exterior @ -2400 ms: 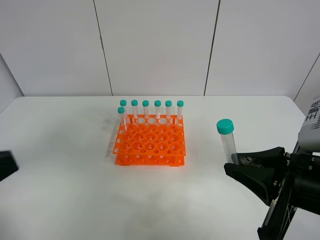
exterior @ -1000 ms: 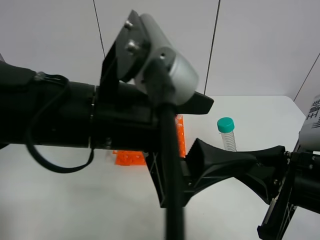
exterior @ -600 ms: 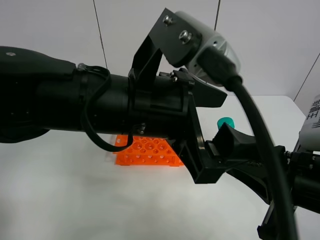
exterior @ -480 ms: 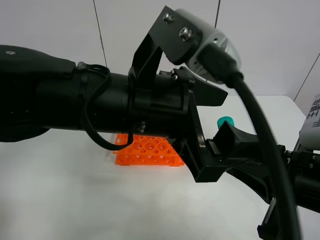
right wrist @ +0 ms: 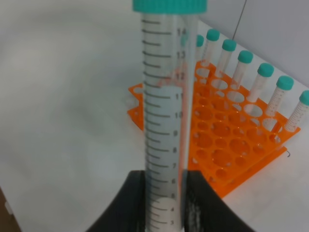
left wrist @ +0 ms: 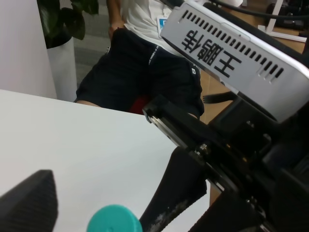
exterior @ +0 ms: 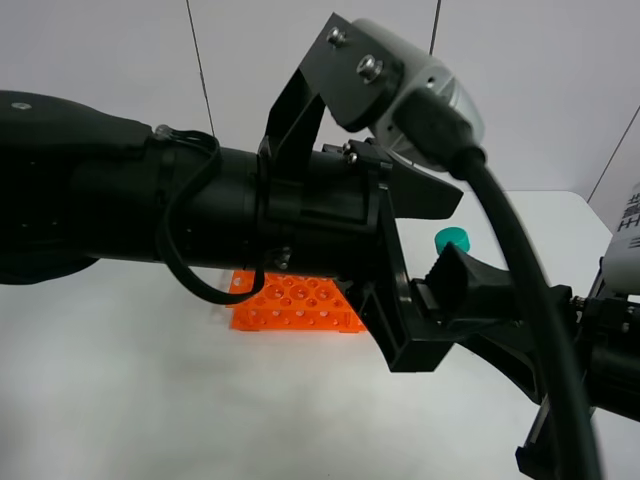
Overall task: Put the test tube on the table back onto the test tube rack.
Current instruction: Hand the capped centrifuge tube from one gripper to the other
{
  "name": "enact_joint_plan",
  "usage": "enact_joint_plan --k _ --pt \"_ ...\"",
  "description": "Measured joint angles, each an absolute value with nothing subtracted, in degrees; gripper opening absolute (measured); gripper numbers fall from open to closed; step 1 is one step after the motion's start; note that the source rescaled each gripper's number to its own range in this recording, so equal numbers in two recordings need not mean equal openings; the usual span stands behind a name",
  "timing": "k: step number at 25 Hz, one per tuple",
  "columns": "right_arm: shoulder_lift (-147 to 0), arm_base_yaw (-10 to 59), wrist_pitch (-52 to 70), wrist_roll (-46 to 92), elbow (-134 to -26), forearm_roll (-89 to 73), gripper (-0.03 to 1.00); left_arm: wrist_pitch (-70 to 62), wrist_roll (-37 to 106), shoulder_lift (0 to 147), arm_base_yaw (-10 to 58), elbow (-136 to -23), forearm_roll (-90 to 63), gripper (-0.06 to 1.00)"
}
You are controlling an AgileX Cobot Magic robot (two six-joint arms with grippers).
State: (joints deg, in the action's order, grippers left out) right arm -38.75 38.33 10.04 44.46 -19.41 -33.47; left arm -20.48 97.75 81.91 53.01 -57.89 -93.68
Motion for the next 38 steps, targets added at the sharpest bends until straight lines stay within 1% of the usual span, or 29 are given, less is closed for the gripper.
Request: enact_joint_plan --k 3,7,32,34,38 --pt "-38.7 38.3 10.0 44.5 -19.4 -33.7 0.03 -20.5 97.7 81.9 53.0 -57.9 -93.7 0.83" --pt "-38.7 38.3 10.0 44.5 -19.4 -34.2 0.03 -20.5 97.7 81.9 53.0 -57.9 -93.7 0.81" --pt "-38.7 38.3 7.8 44.5 -19.5 -34.6 0.03 -19.2 98.3 81.9 53.0 -57.9 -93.7 0.81" --pt "-38.7 38.3 7.8 44.5 -19.5 -34.6 0.03 -19.2 98.4 81.9 53.0 -57.9 -93.8 0.78" --pt "-38.7 38.3 7.8 44.5 -19.5 -34.6 0.03 -19.2 98.4 81.9 53.0 -57.9 -93.8 0.61"
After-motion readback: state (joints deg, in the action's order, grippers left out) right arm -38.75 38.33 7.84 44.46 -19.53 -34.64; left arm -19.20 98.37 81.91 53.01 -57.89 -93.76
